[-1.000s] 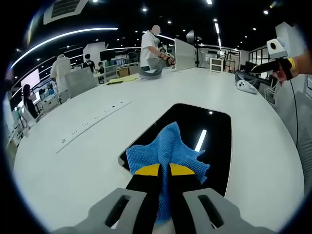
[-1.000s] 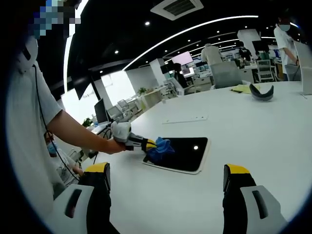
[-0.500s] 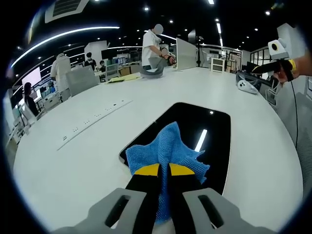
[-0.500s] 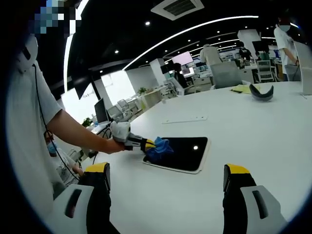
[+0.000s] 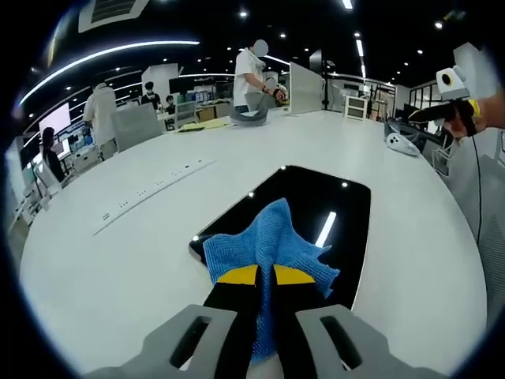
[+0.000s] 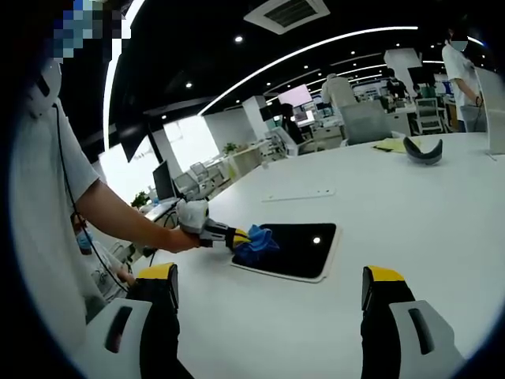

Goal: Wipe the mirror surface with the cleaning cloth until all visible marks leave the cleaned area.

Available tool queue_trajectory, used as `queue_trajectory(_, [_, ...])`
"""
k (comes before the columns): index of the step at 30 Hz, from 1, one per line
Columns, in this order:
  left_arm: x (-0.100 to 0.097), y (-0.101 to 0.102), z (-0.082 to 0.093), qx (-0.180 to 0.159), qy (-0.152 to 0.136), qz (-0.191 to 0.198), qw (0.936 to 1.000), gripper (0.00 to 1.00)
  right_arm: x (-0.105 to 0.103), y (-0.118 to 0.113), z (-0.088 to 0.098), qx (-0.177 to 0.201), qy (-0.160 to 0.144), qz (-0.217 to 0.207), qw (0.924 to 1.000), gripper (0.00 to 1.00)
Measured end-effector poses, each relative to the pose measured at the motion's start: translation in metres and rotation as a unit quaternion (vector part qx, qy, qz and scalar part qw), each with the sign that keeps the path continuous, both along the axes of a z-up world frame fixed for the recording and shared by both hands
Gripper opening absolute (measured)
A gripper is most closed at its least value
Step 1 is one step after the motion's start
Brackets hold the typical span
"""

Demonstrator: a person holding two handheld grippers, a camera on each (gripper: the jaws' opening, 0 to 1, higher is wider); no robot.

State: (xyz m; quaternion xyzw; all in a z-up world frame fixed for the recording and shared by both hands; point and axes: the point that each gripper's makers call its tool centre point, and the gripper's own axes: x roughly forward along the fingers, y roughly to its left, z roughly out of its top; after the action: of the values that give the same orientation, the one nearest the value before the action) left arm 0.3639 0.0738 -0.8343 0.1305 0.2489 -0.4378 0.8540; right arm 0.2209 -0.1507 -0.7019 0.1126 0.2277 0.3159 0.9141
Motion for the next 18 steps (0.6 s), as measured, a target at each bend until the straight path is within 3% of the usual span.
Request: queue_trajectory(18, [-0.013,-0.008,0.0,-0.005,0.0,-0.007,1.0,0.03,0.001,0.002,0.002,0.002,-0.002,0.004,1.0,0.97])
